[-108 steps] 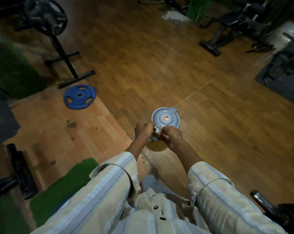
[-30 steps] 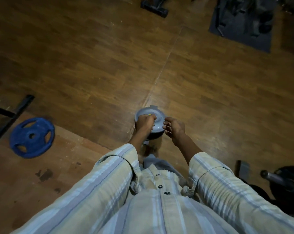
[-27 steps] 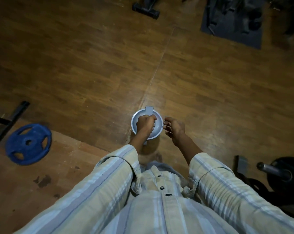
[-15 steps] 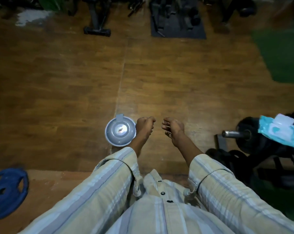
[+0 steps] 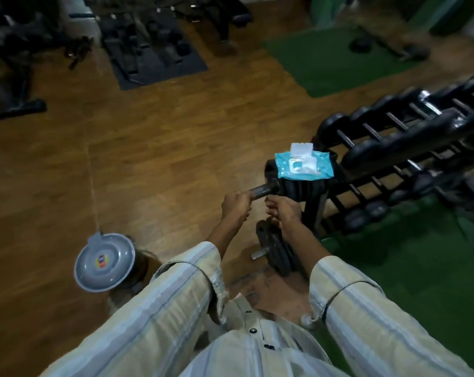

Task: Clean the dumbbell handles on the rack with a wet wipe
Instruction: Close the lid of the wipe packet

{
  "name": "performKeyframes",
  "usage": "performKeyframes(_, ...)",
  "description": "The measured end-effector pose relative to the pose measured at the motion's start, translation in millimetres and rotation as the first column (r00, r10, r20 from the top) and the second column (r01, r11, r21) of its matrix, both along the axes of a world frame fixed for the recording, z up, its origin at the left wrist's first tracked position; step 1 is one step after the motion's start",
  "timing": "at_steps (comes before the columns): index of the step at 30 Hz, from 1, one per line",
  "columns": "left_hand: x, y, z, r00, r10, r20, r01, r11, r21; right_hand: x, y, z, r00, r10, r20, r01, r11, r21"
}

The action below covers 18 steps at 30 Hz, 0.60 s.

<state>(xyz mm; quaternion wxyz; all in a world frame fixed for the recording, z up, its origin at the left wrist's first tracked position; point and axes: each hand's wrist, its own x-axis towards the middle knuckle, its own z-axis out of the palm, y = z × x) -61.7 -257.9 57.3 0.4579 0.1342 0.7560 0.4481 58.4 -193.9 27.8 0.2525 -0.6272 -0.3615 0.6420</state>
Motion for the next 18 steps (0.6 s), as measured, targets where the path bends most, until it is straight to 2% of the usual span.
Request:
performKeyframes(4,28,40,-2,0.997,-0.082,0.005,0.082,0.996,0.018,32,36,-1,0.994,-0.106,-0.023,0.106,0.994,0.001)
performKeyframes(10,41,120,-27,0.996,-0.086,0.008,0.086,0.996,-0.017,47,100,-11,0.990,-0.128,0.061,0.122,0.989,0.085)
performKeyframes(14,39,179,-50,0.997,-0.072,-0.011,0.071,0.994,-0.087,50,153,-18,0.964,-0.129,0.234,0.097,0.985,0.143)
performKeyframes(18,34,224,-63,0.990,-0.117,-0.077,0.100,0.977,-0.188,58,206,-34,0.859,-0.052,0.510,-0.061,0.977,0.203)
